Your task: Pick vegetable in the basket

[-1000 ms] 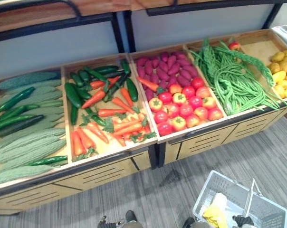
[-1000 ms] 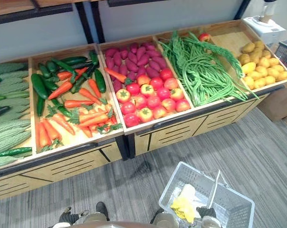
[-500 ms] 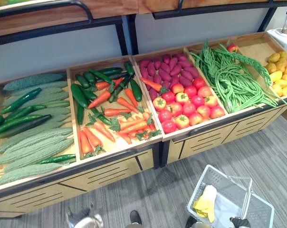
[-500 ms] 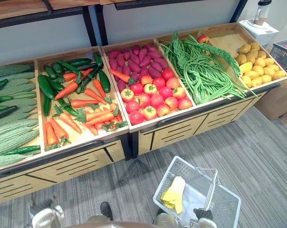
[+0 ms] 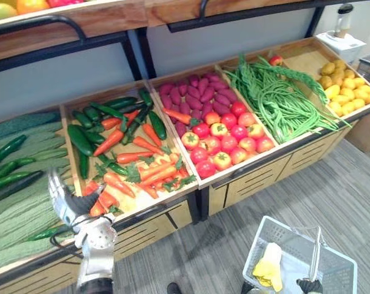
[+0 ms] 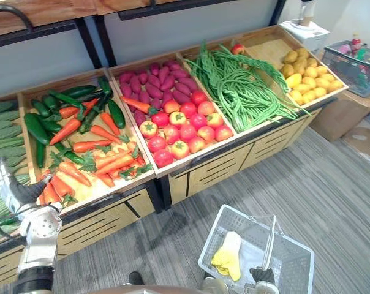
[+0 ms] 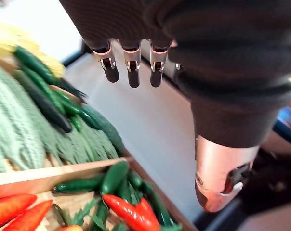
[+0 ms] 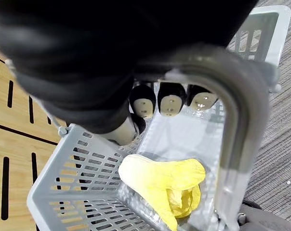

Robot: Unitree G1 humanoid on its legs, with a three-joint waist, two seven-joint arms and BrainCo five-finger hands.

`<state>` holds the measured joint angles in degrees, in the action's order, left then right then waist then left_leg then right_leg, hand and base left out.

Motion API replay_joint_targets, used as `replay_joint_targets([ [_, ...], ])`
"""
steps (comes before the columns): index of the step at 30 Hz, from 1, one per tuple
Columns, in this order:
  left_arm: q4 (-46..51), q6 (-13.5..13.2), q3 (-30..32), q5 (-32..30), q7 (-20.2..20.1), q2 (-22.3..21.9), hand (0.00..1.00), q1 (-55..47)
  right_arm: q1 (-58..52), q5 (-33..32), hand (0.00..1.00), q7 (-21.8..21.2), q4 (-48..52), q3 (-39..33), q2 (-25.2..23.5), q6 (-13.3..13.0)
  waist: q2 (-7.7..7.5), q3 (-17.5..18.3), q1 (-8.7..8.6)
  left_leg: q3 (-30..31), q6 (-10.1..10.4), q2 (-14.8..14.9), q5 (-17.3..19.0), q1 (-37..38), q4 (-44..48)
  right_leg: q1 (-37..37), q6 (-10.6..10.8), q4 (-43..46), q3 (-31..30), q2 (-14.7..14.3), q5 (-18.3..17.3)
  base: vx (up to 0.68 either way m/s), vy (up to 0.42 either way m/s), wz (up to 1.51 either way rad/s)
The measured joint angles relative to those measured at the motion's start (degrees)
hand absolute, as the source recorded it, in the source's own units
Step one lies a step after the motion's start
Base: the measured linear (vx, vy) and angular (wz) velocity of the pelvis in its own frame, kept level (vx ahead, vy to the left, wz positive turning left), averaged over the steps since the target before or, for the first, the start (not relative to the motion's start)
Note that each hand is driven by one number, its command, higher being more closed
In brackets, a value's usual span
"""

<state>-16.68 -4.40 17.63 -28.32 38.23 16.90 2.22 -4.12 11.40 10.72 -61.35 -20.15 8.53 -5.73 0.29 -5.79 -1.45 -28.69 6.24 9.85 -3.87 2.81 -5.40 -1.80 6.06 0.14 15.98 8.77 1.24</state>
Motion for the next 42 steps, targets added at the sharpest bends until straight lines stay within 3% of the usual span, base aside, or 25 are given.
replay_joint_targets([
  [8,-10.7,0.7,-10.7,-9.0,-8.1,13.2,0.0,9.3,0.7,1.4,1.0,-1.1,2.0,2.6,2.3,-0.3,-0.09,-0.8,-0.64,-2.3,0.0,-0.4,0.1,-1.8,0.0,-3.1,-0.1,-2.0,-2.7,-0.1,1.9,-0.04,-0.018,-0.19],
  [14,-13.4,0.4,-18.0,-13.3,-14.5,17.1,0.0,13.6,3.4,2.3,1.0,-1.3,2.2,2.7,2.3,-0.4,-0.02,-2.8,-1.42,-2.3,0.0,-0.3,0.0,-3.6,0.0,-4.8,0.1,-2.0,-3.1,-0.4,2.5,0.03,-0.022,-0.02],
  [23,-13.4,-1.0,-24.7,-15.6,-18.4,17.7,0.0,18.5,4.8,2.3,1.0,-1.3,3.4,4.0,2.4,-0.6,0.25,-5.0,-1.39,-2.0,0.0,-0.2,0.1,-4.9,0.0,-6.4,-0.1,-1.7,-3.1,-0.4,2.6,0.02,-0.018,-0.02],
  [28,-13.5,-1.6,-27.0,-15.7,-18.8,17.7,0.0,19.0,4.9,2.3,1.0,-1.3,4.3,4.8,2.5,-0.6,0.45,-5.3,-1.39,-2.0,0.0,-0.2,0.1,-5.6,0.0,-7.5,-0.1,-0.9,-3.2,-0.4,2.6,0.0,0.0,0.0],
  [42,-15.6,1.3,-25.6,-15.7,-18.9,17.7,0.0,21.2,6.6,2.6,1.0,-1.3,4.6,4.8,3.0,-0.6,0.36,-7.6,-0.07,-1.8,-0.1,0.0,-0.1,-6.8,0.5,-9.0,-0.5,0.1,-3.2,-0.3,2.3,-0.01,-0.015,0.0],
])
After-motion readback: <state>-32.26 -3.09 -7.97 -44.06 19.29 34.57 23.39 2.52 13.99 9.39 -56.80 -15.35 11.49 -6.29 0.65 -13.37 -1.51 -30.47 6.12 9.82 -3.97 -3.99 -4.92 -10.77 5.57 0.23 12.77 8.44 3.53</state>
